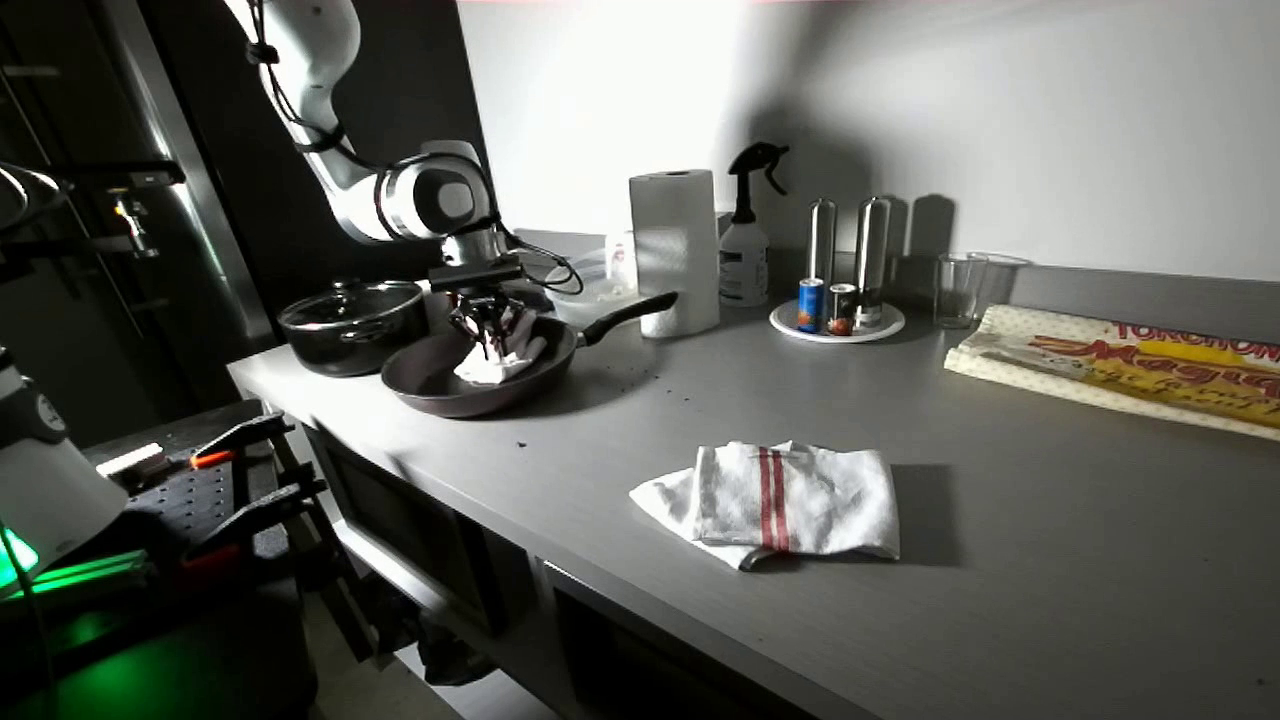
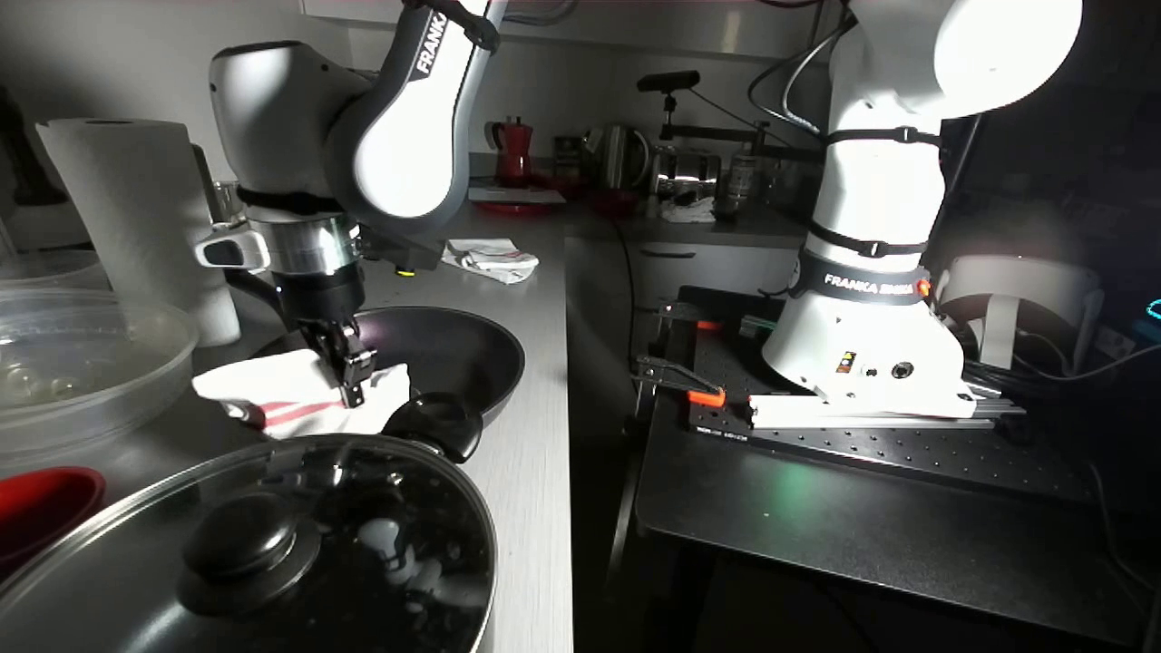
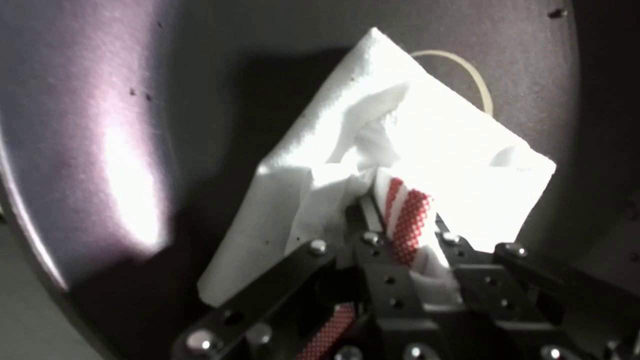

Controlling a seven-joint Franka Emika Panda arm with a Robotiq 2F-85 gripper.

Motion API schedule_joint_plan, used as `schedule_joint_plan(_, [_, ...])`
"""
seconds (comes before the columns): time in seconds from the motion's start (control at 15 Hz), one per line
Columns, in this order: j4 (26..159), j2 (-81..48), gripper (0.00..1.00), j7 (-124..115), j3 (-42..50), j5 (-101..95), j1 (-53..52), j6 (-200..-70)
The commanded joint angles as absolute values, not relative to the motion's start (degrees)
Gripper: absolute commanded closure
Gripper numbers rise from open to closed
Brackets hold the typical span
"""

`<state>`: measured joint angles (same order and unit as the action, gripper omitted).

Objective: Wipe the pan with a towel

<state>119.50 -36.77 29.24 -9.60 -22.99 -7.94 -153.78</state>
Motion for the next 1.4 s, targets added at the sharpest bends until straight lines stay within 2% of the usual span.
schedule_joint_plan(0.0, [119.04, -40.64, 0.96, 33.70, -13.05, -22.94, -7.83, -154.16])
schedule_joint_plan(0.8, [131.81, -34.13, 0.96, 32.78, -12.32, -20.56, -5.25, -156.12])
schedule_joint_plan(1.33, [136.62, -30.59, 0.96, 25.16, -6.37, -21.88, -3.98, -159.64])
